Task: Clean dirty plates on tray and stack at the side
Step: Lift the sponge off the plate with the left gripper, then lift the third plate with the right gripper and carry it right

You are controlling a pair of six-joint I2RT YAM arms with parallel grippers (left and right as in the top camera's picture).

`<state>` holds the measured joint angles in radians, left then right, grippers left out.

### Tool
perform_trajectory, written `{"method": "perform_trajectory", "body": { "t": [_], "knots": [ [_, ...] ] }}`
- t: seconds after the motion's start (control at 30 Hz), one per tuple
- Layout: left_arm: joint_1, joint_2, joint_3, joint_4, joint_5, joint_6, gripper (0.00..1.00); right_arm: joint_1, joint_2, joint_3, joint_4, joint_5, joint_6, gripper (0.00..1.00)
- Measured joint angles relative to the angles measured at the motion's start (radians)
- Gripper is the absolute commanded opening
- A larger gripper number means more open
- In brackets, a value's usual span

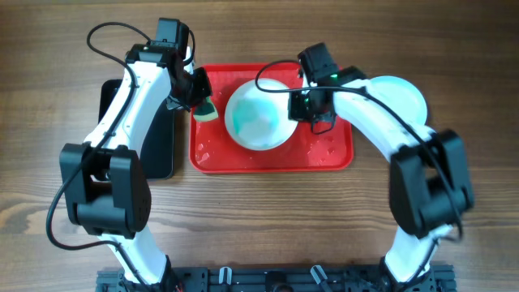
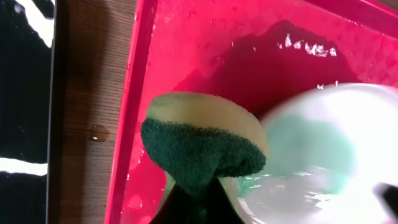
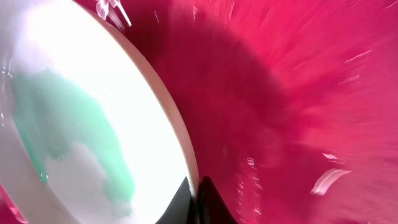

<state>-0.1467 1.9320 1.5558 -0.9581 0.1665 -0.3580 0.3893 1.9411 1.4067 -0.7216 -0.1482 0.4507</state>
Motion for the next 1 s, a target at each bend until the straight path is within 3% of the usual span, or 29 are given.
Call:
{"method": "perform_trajectory", "body": {
  "t": [0.3,0.67,1.0],
  "knots": [
    [-0.004,0.000,-0.001,-0.003,-0.014,-0.005,0.04,0.114,-0.270,0.000,-0.117,0.498,-0.023,0.04],
    [-0.043,0.000,-0.001,-0.003,-0.040,-0.008,0.04,0.504,-0.279,0.000,-0.172,1.250,-0.030,0.04],
    [-0.043,0.000,-0.001,-0.003,-0.047,-0.008,0.04,0.553,-0.279,0.000,-0.172,1.495,-0.026,0.04]
  ]
}}
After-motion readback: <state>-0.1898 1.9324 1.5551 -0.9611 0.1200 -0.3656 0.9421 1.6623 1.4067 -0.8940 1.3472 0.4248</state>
